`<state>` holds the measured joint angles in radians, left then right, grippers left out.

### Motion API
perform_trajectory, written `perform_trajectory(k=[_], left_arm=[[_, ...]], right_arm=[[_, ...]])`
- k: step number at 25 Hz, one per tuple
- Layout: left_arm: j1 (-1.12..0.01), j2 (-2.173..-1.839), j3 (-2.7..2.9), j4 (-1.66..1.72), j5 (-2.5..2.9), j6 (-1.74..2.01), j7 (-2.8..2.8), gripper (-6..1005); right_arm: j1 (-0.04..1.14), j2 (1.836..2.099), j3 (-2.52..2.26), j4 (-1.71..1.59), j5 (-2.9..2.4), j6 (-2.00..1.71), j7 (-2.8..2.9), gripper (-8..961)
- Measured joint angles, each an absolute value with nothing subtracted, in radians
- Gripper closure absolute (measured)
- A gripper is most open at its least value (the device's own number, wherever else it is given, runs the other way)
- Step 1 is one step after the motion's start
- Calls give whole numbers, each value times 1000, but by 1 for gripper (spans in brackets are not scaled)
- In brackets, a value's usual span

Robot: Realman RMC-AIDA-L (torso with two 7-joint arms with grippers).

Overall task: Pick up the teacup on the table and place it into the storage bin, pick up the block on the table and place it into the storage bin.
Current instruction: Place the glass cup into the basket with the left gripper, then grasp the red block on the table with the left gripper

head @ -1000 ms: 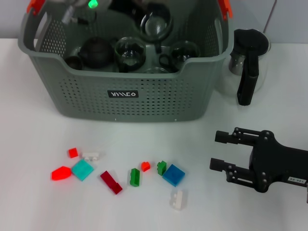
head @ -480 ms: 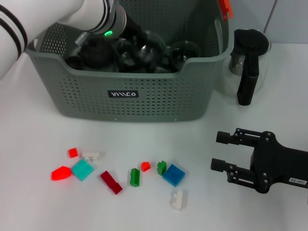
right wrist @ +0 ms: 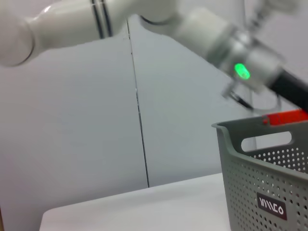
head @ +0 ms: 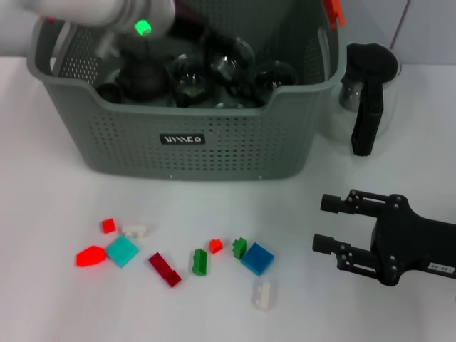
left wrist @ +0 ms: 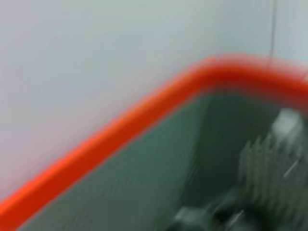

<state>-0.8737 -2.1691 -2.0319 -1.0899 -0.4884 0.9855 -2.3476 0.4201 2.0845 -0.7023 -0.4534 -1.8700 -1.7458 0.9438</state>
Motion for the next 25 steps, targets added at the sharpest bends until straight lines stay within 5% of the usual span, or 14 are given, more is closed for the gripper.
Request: perform_trajectory(k=[3, 9, 20, 25], left_arm=[[-731, -2148, -2068, -1360, -697, 1189, -2341, 436], [-531, -2142, -2307, -1560, -966, 1565, -2177, 430], [-354, -2130, -2448, -1355, -956, 1892, -1747, 430], [-344, -2152, -2424, -1339, -833, 1877, -1663, 431]], right_arm=[[418, 2085, -702, -453, -1870, -1746, 944, 325], [415, 2085, -703, -455, -1870, -1747, 945, 326], [420, 2085, -708, -458, -1870, -1747, 947, 325], [418, 2085, -706, -458, -1870, -1747, 947, 325]])
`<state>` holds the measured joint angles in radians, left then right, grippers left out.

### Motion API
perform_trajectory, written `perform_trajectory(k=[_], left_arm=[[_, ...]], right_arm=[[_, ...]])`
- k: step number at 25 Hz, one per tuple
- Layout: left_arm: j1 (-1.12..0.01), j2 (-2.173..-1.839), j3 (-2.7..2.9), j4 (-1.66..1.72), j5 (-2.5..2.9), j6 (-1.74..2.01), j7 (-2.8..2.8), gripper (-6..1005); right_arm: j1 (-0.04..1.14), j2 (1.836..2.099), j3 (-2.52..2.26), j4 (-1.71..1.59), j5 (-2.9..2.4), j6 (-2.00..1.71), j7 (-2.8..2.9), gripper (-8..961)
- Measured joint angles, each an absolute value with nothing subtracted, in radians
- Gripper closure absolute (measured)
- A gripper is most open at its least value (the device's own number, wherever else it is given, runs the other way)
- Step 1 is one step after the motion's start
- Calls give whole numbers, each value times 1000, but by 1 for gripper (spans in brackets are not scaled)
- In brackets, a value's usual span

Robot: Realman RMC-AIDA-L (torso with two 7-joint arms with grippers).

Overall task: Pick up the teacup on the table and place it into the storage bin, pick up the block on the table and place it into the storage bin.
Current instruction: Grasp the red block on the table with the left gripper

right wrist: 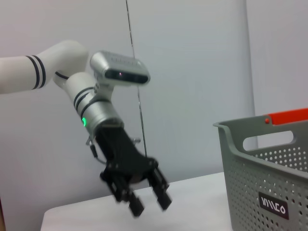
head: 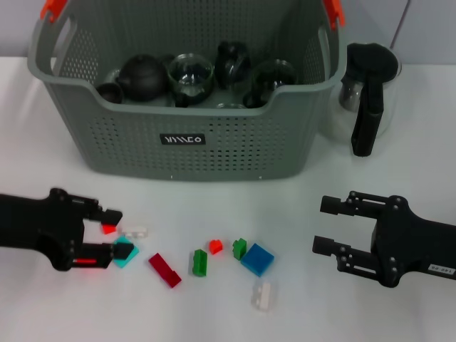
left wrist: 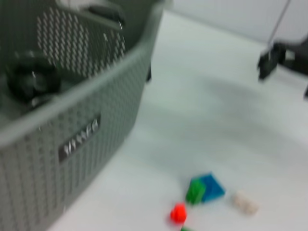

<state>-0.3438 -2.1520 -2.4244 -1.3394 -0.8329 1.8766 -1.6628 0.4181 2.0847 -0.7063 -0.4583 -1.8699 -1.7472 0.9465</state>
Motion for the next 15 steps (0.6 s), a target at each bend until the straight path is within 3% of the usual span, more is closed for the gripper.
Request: perform_trajectory(k=[3, 15], left_arm=[[-344, -2166, -2418, -1338, -758, 1839, -1644, 431], [-349, -2169, -2360, -1332, -645, 1717, -1672, 430]], right_arm=[[416, 2085, -705, -457, -1870, -1747, 947, 325], [414, 2085, -704, -453, -1870, -1747, 941, 325]])
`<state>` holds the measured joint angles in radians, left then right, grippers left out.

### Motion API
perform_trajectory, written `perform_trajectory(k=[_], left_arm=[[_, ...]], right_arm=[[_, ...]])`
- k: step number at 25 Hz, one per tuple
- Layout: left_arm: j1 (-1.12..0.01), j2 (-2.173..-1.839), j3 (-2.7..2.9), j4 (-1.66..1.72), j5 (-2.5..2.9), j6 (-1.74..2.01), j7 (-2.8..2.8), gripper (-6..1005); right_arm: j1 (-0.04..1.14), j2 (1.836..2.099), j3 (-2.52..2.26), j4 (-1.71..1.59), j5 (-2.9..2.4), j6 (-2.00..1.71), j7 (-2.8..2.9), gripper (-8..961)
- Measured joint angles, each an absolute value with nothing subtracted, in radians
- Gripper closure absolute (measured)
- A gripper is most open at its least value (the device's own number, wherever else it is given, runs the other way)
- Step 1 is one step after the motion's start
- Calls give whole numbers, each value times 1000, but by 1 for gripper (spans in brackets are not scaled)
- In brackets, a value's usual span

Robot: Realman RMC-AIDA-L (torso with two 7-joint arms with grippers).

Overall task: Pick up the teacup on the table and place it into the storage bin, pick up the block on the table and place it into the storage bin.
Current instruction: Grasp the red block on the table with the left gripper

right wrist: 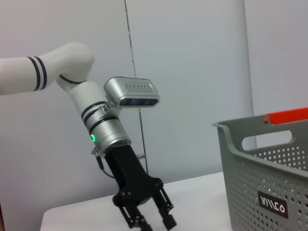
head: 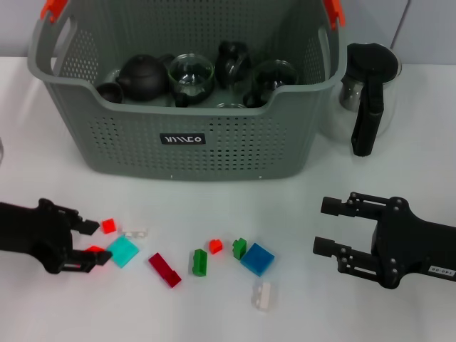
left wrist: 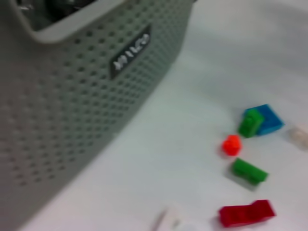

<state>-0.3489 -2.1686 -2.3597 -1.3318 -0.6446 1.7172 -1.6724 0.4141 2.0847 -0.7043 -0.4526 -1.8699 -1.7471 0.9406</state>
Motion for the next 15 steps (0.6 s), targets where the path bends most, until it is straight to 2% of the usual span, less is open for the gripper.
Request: perform_trajectory(k=[15], left_arm=[[-339, -2168, -2298, -1249, -614, 1577, -1621, 440]], right_arm=[[408, 2085, -703, -452, -1870, -1746, 939, 326]])
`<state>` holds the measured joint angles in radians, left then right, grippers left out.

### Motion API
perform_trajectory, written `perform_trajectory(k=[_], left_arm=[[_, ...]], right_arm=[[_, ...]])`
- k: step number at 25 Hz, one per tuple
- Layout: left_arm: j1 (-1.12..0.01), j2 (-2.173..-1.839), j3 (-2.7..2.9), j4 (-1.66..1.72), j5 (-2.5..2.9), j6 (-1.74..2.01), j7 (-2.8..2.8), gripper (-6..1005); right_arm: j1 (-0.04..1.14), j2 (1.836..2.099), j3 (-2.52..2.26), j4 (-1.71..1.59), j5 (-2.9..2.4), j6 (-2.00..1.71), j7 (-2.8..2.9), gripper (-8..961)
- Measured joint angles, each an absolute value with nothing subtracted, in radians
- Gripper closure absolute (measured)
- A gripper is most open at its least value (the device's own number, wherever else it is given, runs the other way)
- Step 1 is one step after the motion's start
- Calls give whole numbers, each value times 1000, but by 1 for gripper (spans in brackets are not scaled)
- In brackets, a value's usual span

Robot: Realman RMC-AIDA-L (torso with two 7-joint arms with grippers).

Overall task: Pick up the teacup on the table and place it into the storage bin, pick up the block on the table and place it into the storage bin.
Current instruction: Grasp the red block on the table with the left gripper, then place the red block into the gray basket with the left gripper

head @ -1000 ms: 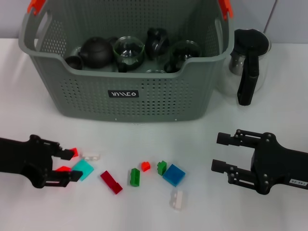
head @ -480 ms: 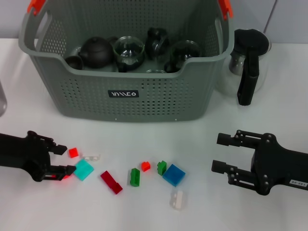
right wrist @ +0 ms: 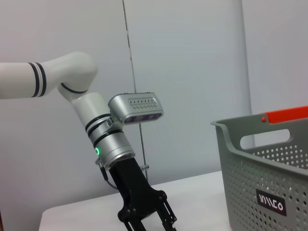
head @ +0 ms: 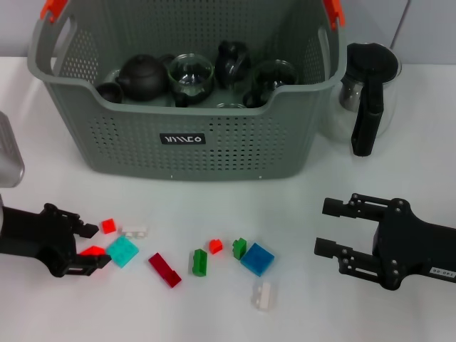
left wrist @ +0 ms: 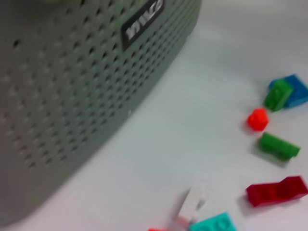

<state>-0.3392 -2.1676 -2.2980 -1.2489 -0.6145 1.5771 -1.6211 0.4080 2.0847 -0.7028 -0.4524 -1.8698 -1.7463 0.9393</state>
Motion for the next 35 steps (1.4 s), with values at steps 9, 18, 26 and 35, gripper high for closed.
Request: perform_trajectory(k=[9, 18, 26, 35], left_arm=[[-337, -2170, -2298, -1224, -593, 1546, -1623, 466], [-341, -2167, -2309, -1216, -591, 1537, -1669, 492], [-364, -2165, -2309, -1192, -569, 1547, -1690, 664], [-384, -2161, -2400, -1246, -626, 1669, -1689, 816]], right_arm=[[408, 2085, -706, -452, -1870, -1741, 941, 325], [408, 2085, -706, -452, -1870, -1741, 942, 326], [408, 2085, -708, -452, -1870, -1741, 943, 326], [408, 2085, -704, -454, -1870, -1747, 944, 325]])
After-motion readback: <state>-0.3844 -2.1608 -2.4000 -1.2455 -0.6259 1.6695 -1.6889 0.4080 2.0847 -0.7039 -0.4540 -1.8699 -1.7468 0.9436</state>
